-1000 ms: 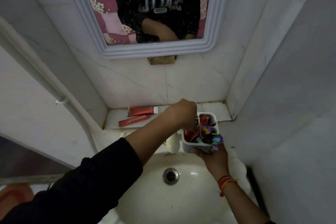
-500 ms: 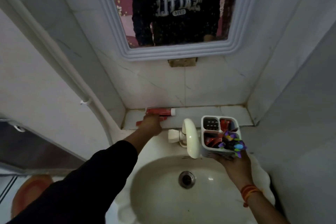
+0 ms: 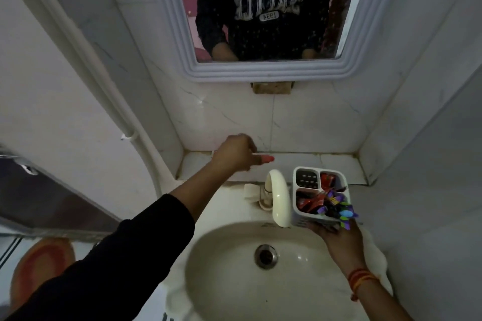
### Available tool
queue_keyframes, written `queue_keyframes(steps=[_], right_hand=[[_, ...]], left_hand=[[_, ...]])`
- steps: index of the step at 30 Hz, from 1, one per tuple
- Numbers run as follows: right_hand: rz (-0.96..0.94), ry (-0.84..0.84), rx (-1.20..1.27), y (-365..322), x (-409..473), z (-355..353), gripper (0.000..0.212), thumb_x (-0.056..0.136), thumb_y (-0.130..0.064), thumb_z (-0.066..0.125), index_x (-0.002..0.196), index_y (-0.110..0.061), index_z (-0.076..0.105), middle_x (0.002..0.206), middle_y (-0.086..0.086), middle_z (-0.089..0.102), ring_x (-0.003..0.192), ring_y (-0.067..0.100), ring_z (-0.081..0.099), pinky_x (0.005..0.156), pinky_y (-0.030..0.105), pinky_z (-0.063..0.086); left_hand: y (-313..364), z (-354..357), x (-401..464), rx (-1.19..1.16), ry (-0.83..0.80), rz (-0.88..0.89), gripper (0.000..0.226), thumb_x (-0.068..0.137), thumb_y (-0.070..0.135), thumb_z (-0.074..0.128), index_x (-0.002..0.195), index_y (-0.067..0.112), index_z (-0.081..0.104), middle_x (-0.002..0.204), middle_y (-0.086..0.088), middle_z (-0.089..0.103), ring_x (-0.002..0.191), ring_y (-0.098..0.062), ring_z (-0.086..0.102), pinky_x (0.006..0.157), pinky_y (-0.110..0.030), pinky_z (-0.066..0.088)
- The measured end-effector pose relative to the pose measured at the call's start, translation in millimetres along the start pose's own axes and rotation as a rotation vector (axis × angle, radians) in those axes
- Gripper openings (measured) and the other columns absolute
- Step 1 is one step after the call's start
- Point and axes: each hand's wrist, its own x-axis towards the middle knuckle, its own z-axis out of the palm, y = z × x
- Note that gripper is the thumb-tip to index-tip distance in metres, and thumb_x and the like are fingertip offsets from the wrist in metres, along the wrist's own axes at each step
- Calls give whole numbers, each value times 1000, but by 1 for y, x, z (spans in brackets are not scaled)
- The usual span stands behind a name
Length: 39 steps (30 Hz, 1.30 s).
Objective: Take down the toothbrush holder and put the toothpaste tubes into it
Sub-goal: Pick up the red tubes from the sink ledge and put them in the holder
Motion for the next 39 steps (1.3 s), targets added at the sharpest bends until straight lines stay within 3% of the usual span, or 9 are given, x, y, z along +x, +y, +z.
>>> queue_keyframes(steps=[6, 9, 12, 17, 20, 26, 33, 36, 39], right_hand=[[20, 18, -28, -6, -2, -1, 90, 46, -46, 98, 122, -12, 63, 116, 5, 74, 111, 15, 69, 100, 53, 55], [28, 10, -58, -6, -2, -1, 74, 59, -4, 96, 124, -7, 61, 115, 7, 72, 101, -9, 66, 100, 41, 55], [3, 11, -86, -4, 1, -1, 69, 61, 4, 93, 120, -11, 61, 113, 4, 72, 101, -9, 66, 91, 15, 54], [-25, 3, -100, -6, 2, -2, 65, 63, 1, 92, 115, -22, 62, 110, -10, 71, 99, -12, 65, 81, 2, 50], [-14, 4, -76, -3, 2, -4, 67, 63, 0, 93, 120, -16, 63, 114, -3, 74, 106, 1, 69, 89, 18, 54], [129, -23, -5, -5, -2, 0, 64, 60, -33, 96, 110, -20, 59, 112, 4, 71, 109, 26, 69, 98, 52, 55], [57, 12, -11, -4, 0, -1, 67, 57, -11, 96, 113, -29, 65, 114, -2, 74, 111, 17, 69, 99, 52, 55], [56, 7, -36, -4, 1, -1, 66, 60, -5, 94, 112, -31, 65, 113, -4, 74, 109, 10, 69, 100, 49, 55], [58, 11, -35, -1, 3, -3, 68, 55, -18, 96, 116, -24, 66, 114, -1, 75, 112, 19, 69, 99, 53, 55]], left_hand=[[99, -22, -21, 157, -161, 204, 30, 79, 39, 83, 92, 13, 76, 73, 2, 75, 61, -4, 68, 55, -17, 50], [120, 7, -14, 331, -227, 229, 26, 77, 24, 86, 98, 10, 77, 80, -2, 79, 68, -10, 76, 69, -26, 64], [124, 35, -2, 435, -274, 237, 20, 81, 24, 80, 96, 9, 77, 86, -6, 80, 74, -15, 77, 75, -34, 65], [97, 21, 18, -26, -442, 84, 31, 90, 39, 70, 106, 14, 78, 104, 2, 80, 92, -13, 75, 84, -32, 59], [54, 13, 43, -120, -210, -22, 29, 90, 26, 70, 114, 11, 76, 116, -6, 76, 108, -25, 71, 86, -35, 58], [-40, 45, 66, 396, -100, 7, 56, 89, 7, 61, 143, 15, 50, 145, -16, 48, 130, -35, 52, 108, -39, 46], [-62, 62, 69, 604, 79, 130, 34, 90, 12, 59, 124, 9, 58, 128, -18, 49, 112, -37, 57, 78, -40, 49], [-65, 64, 70, 701, 137, 190, 39, 90, 34, 57, 123, 14, 56, 121, -17, 60, 112, -38, 53, 83, -42, 45], [-51, 58, 65, 375, 93, 198, 46, 93, 52, 51, 128, 23, 50, 118, -7, 66, 107, -32, 61, 93, -45, 49]])
